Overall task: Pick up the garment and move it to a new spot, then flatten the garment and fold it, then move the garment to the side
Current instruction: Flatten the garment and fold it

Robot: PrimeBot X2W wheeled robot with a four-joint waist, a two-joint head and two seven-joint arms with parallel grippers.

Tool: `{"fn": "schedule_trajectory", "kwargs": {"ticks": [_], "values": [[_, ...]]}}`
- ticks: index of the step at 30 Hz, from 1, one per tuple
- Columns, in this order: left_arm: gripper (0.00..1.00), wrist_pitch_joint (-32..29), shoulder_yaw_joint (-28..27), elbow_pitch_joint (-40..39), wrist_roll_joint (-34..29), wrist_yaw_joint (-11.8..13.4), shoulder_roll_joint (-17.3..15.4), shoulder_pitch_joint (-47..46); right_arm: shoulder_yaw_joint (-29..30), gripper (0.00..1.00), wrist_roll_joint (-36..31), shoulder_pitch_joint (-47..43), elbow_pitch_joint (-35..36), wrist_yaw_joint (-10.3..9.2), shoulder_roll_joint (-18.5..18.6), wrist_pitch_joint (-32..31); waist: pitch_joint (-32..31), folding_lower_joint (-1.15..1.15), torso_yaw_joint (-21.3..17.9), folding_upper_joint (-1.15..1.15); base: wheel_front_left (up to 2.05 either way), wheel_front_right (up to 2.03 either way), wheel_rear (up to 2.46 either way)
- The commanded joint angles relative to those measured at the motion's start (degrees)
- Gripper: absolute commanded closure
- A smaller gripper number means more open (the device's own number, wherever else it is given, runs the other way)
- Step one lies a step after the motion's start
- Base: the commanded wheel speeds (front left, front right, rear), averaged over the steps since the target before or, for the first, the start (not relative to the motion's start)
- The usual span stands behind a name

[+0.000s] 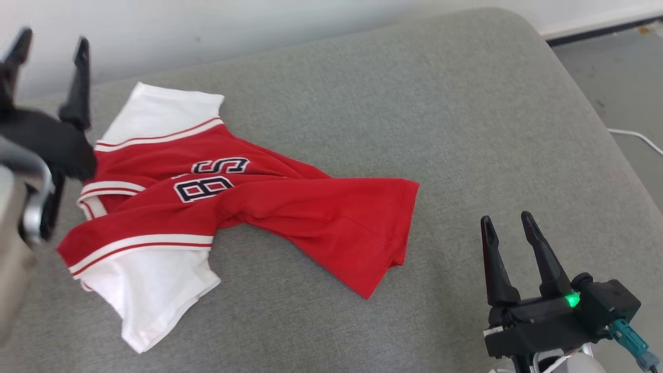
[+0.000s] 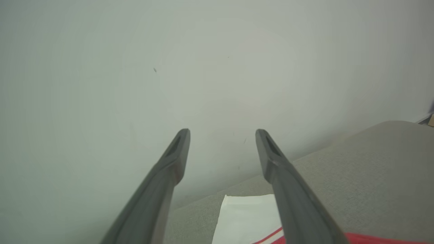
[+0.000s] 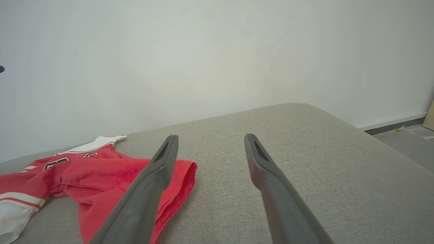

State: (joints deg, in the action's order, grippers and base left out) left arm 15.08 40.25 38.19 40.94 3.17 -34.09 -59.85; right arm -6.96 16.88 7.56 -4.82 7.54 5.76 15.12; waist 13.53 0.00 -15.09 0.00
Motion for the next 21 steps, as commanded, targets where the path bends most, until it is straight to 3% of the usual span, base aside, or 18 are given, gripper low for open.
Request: {"fn": "schedule_trajectory", "kwargs": {"ticks": [1, 15, 21], "values": [[0.0, 0.07, -2.52, -3.09, -1.84, 0.94, 0.09, 4.7, -0.02, 0.0, -0.15, -1.21, -0.3, -0.12, 0.58, 0.03, -3.32, 0.0, 3.13, 0.0, 0.0, 0.0, 0.0], [0.0, 0.07, -24.22, -27.25, -12.65, 6.33, 5.31, 37.74, 0.2, 0.0, 0.68, -5.2, -1.22, -0.12, 1.61, 0.03, -9.43, 0.0, 9.49, 0.0, 0.0, 0.0, 0.0], [0.0, 0.08, -29.66, -33.0, -16.05, 6.29, 9.34, 48.91, 0.14, 0.0, 0.6, -6.66, -1.14, -0.12, 1.77, 0.02, -10.3, 0.0, 11.7, 0.0, 0.0, 0.0, 0.0]]}}
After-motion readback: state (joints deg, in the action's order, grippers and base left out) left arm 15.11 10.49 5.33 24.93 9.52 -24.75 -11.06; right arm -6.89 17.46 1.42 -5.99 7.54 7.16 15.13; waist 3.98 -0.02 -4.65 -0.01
